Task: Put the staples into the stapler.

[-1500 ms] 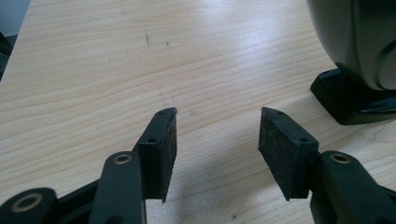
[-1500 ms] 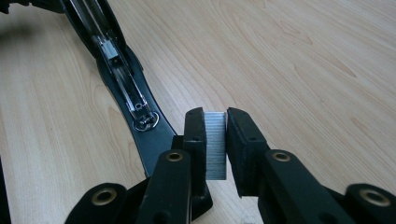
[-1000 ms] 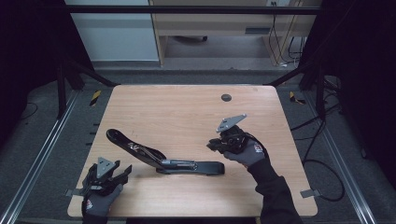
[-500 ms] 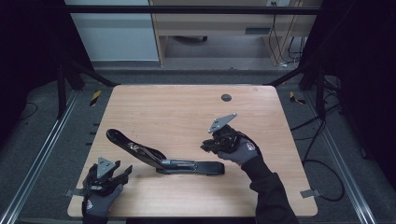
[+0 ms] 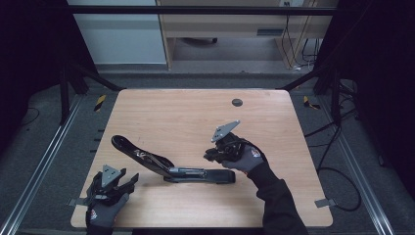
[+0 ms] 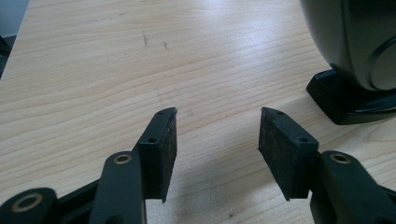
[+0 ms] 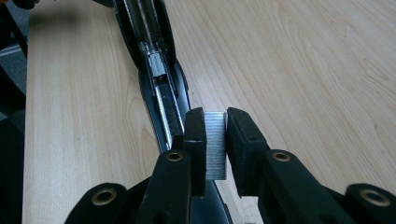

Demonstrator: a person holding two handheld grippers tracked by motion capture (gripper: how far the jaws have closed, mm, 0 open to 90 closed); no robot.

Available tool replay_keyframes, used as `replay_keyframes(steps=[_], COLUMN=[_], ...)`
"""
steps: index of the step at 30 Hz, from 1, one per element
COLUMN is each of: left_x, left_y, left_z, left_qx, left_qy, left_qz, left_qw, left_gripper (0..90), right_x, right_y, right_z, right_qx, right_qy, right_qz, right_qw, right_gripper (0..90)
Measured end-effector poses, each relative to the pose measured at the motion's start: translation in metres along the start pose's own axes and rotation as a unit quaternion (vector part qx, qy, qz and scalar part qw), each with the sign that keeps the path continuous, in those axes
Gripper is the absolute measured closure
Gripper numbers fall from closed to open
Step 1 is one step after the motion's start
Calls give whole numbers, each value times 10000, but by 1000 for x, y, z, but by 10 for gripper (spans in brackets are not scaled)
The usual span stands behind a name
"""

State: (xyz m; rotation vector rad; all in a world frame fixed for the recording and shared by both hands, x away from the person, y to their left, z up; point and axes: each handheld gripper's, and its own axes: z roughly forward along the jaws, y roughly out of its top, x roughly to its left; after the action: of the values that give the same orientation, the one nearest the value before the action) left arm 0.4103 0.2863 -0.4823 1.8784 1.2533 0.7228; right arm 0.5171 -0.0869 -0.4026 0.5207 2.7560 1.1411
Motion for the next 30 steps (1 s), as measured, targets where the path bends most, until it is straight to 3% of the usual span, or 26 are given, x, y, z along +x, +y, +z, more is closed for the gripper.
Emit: replay_keyframes(steps=[21, 30], left_x=[-1, -1], left_y=[0, 0], left_z=[0, 1], left_qx=[-7, 19], left_qy=[-23, -41], left_qz=[23, 28], left_qw=[10000, 10000], left_gripper=[465, 465], right_x=[7, 8], right_y=[11, 11], right_z=[13, 22], right_qx=[375, 435], right_qy=[279, 417], right_qz=[-371, -424], right_qw=[9982, 9973], right_gripper=[783, 783])
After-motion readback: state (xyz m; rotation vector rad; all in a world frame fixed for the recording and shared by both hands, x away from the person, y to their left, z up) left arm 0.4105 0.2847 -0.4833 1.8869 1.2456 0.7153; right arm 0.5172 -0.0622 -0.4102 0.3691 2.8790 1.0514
